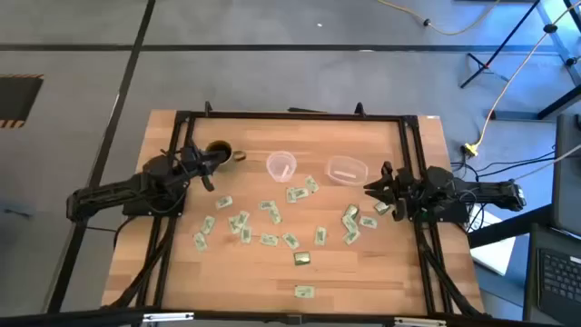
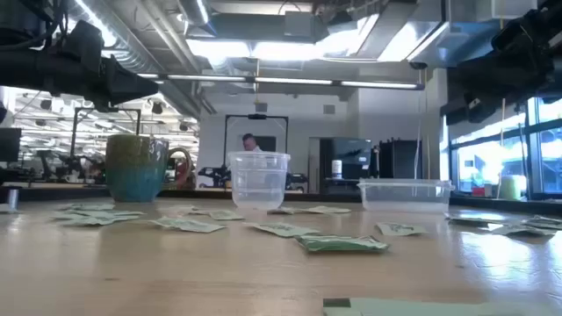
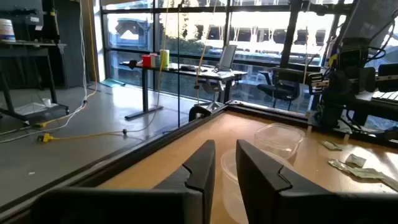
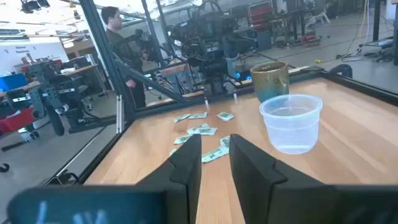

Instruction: Pick and place items into bin

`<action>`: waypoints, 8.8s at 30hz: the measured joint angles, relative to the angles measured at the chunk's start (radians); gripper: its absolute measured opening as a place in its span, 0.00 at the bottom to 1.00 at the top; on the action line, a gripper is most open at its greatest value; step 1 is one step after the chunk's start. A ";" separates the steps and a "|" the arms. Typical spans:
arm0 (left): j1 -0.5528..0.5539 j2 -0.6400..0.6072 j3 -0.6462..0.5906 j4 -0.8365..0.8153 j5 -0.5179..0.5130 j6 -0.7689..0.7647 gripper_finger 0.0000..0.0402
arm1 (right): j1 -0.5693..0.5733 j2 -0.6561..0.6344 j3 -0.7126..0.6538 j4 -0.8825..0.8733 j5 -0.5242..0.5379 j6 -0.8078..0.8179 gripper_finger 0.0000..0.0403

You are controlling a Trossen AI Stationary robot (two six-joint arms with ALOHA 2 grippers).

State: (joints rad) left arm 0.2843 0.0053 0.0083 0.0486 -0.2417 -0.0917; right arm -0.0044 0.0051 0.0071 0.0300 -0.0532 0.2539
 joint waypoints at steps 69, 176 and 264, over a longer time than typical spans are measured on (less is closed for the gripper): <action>0.000 0.000 0.000 0.000 0.000 0.000 0.15 | 0.000 0.000 0.000 0.018 0.000 -0.011 0.22; 0.000 0.000 0.000 0.000 0.000 0.000 0.15 | 0.000 1.216 0.523 -0.960 0.111 0.924 0.20; 0.000 0.000 0.000 0.000 0.000 0.000 0.15 | -0.220 1.608 1.000 -0.869 0.455 0.199 0.00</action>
State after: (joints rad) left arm 0.2843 0.0053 0.0084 0.0486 -0.2417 -0.0917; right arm -0.2239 1.6135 1.0073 -0.8394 0.4021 0.4524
